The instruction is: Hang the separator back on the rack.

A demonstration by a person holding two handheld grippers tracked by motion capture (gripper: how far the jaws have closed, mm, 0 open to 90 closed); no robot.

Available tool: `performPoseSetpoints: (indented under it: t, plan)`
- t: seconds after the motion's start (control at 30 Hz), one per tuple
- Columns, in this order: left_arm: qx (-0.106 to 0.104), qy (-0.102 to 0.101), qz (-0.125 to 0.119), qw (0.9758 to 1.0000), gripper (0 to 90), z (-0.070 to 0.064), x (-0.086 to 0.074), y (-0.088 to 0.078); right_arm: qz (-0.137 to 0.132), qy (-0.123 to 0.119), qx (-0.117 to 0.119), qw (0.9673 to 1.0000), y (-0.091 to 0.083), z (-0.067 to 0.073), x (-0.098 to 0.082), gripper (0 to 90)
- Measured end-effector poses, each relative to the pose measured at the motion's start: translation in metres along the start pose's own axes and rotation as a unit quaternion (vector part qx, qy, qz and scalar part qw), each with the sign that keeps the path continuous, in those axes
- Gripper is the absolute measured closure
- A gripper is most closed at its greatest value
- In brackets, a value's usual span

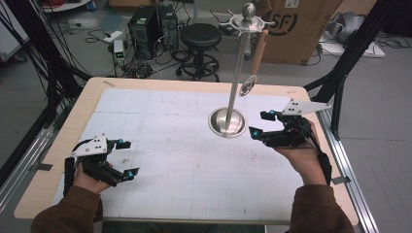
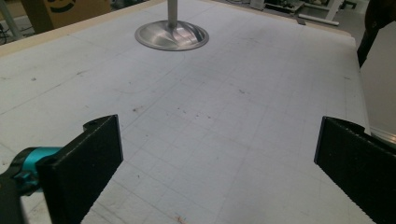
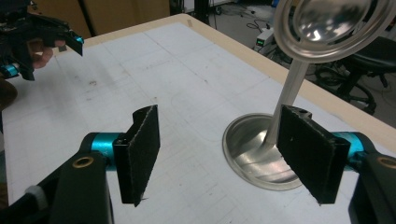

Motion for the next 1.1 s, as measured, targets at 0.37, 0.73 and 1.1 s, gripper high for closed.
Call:
performPoseSetpoints:
  t: [0.37, 0.73, 1.1]
  plan:
    - [0.000, 0.001, -0.001, 1.0000, 1.6, 0.000, 0.000, 0.000, 0.003, 0.012, 0.001, 0.9999, 0.005, 0.004, -0.028, 26.7]
    - [0.000, 0.000, 0.000, 1.0000, 1.7, 0.000, 0.000, 0.000, 0.007, 0.030, 0.000, 0.9995, 0.011, 0.006, -0.055, 23.2]
    - [0.002, -0.003, -0.002, 1.0000, 1.6, 0.001, 0.000, 0.002, 0.012, 0.042, 0.001, 0.9991, 0.016, 0.007, -0.072, 20.6]
Point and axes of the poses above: each handheld gripper's, and its own axes: y roughly forward along the jaws, x roughly out of its top, z roughly to its left, the point moved 10 cm from there along y, roughly forward along the jaws, and after that the axes turned 5 degrees about -z, right-handed, at the moved point
